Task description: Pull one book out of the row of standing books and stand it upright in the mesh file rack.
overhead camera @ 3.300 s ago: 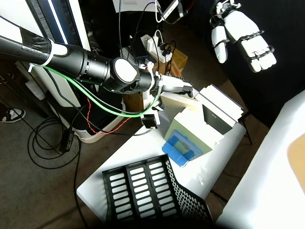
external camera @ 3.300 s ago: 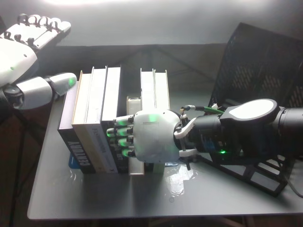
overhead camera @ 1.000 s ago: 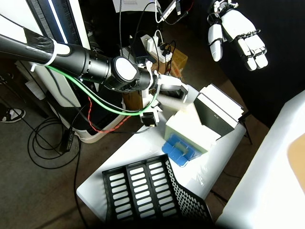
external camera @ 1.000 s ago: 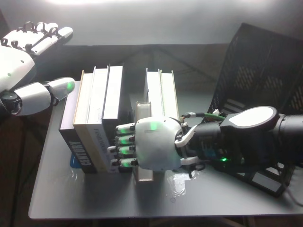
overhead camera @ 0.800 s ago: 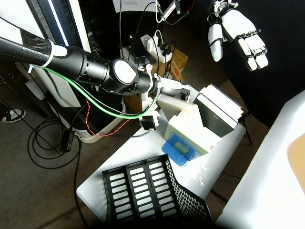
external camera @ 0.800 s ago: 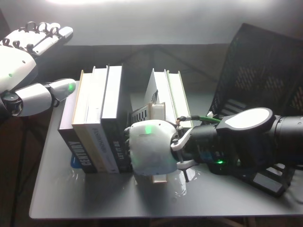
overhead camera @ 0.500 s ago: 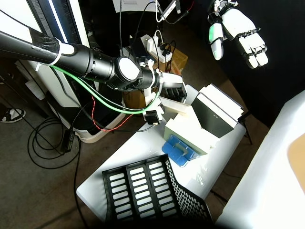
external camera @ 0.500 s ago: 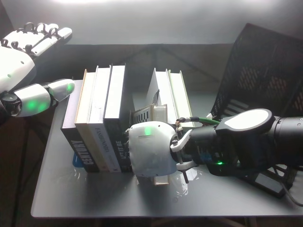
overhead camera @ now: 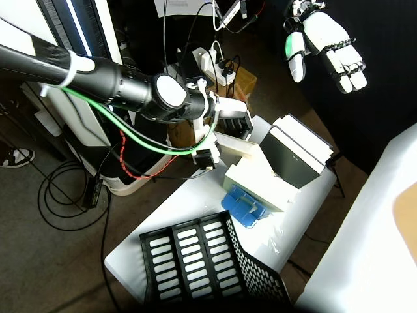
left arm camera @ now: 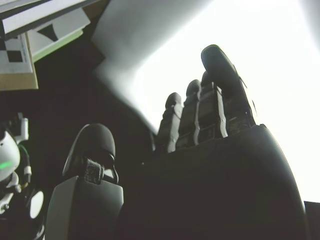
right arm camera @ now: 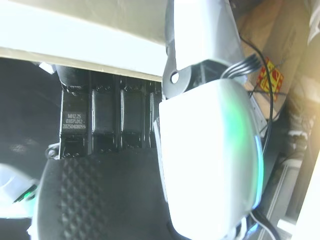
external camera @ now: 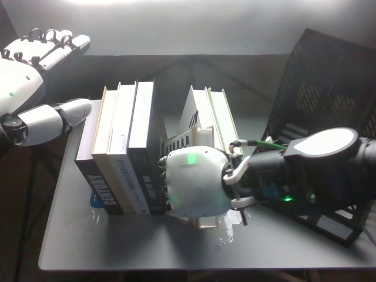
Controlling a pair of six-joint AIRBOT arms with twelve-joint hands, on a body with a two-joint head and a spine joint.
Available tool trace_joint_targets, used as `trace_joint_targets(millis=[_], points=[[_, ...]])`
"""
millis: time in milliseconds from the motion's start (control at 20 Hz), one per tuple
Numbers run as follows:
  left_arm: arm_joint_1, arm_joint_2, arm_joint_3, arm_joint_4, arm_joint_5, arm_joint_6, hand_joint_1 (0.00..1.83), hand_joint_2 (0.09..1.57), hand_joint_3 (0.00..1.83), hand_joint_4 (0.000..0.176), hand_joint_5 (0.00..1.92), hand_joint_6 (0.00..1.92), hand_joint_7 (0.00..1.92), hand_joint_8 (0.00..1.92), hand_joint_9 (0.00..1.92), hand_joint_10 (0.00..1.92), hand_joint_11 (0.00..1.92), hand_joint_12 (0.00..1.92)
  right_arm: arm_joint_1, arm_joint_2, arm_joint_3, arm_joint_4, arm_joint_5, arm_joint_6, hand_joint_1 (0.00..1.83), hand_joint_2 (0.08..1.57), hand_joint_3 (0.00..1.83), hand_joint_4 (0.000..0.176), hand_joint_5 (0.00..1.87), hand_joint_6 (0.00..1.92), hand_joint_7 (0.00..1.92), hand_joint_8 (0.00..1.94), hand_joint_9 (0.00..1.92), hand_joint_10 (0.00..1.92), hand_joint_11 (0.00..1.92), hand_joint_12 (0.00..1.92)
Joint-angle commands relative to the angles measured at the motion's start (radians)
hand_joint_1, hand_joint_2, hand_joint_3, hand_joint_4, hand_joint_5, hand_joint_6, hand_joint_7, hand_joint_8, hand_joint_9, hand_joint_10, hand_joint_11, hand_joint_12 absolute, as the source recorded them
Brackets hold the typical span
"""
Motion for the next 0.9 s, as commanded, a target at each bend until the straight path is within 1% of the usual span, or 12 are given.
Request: trace_joint_targets(millis=[0,50,150,250,300,350,450,500,650,700,750,850], points=[[-0.003,0.009,0.001,-0.013,-0.127,0.001,0.06,1.38,0.01,0.062,0.00,0.00,0.00,0.00,0.00,0.00,0.00,1.92,0.007,0.040,0.005,0.003,-0.062,0.006,1.38,1.11,0.00,0.000,0.89,1.16,1.03,0.81,0.93,1.23,0.67,1.68],[-0.003,0.009,0.000,-0.013,-0.126,0.001,0.06,1.38,0.00,0.063,0.00,0.00,0.00,0.00,0.00,0.00,0.00,1.92,0.022,0.065,-0.018,0.003,-0.048,0.008,1.39,1.08,0.00,0.000,0.98,1.04,1.12,0.64,0.97,1.18,0.71,1.67],[-0.002,0.009,-0.001,-0.013,-0.126,0.001,0.03,1.37,0.00,0.073,0.00,0.00,0.00,0.00,0.00,0.00,0.00,1.92,0.049,0.099,-0.049,0.002,-0.024,0.009,1.39,1.08,0.00,0.000,1.00,0.99,1.13,0.63,0.97,1.19,0.67,1.71],[-0.002,0.009,-0.001,-0.013,-0.124,0.001,0.02,1.37,0.00,0.053,0.00,0.00,0.00,0.00,0.00,0.00,0.00,1.92,0.077,0.148,-0.089,-0.003,0.001,0.009,1.39,1.07,0.00,0.000,0.98,0.99,1.17,0.60,0.99,1.17,0.72,1.69],[-0.002,0.009,-0.002,-0.013,-0.123,0.001,0.00,1.37,0.00,0.065,0.00,0.00,0.00,0.00,0.00,0.00,0.00,1.92,0.089,0.169,-0.104,-0.024,0.012,0.031,1.38,1.08,0.01,0.000,0.95,1.03,1.11,0.73,0.94,1.20,0.68,1.73],[-0.002,0.010,-0.003,-0.013,-0.123,0.001,0.00,1.36,0.00,0.080,0.00,0.00,0.00,0.00,0.00,0.00,0.00,1.92,0.110,0.195,-0.116,-0.121,0.033,0.138,1.38,1.08,0.00,0.000,0.95,1.03,1.12,0.72,0.95,1.19,0.74,1.71],[0.000,0.013,-0.004,-0.013,-0.123,0.001,0.00,1.37,0.00,0.095,0.00,0.00,0.00,0.00,0.00,0.00,0.00,1.92,0.152,0.238,-0.132,-0.269,0.078,0.307,1.38,1.09,0.00,0.000,0.93,1.04,1.07,0.74,0.98,1.22,0.74,1.71],[0.002,0.013,-0.004,-0.015,-0.122,0.001,0.00,1.36,0.00,0.121,0.00,0.00,0.00,0.00,0.00,0.00,0.00,1.92,0.164,0.249,-0.137,-0.296,0.088,0.333,1.38,1.10,0.00,0.000,0.92,1.06,1.05,0.75,0.98,1.23,0.75,1.73],[0.009,0.015,-0.006,-0.020,-0.123,0.001,0.00,1.36,0.00,0.119,0.00,0.00,0.00,0.00,0.00,0.00,0.00,1.92,0.210,0.294,-0.163,-0.364,0.112,0.399,1.38,1.11,0.00,0.000,0.87,1.07,1.02,0.83,0.98,1.26,0.78,1.70],[0.009,0.015,-0.007,-0.020,-0.122,0.001,0.00,1.36,0.00,0.127,0.00,0.00,0.00,0.00,0.00,0.00,0.00,1.92,0.222,0.306,-0.170,-0.373,0.121,0.413,1.37,1.15,0.01,0.000,0.78,1.17,0.93,1.01,0.91,1.37,0.81,1.80],[0.011,0.014,-0.006,-0.022,-0.123,0.001,0.00,1.35,0.00,0.141,0.00,0.00,0.00,0.00,0.00,0.00,0.00,1.92,0.231,0.314,-0.172,-0.376,0.131,0.424,1.32,1.23,0.03,0.000,0.69,1.32,0.75,1.32,0.74,1.62,0.67,1.90],[0.017,0.015,-0.007,-0.025,-0.124,0.001,0.00,1.37,0.00,0.127,0.00,0.00,0.00,0.00,0.00,0.00,0.00,1.92,0.254,0.329,-0.179,-0.377,0.151,0.439,1.35,1.21,0.00,0.000,0.68,1.37,0.79,1.21,0.83,1.47,0.68,1.77]])
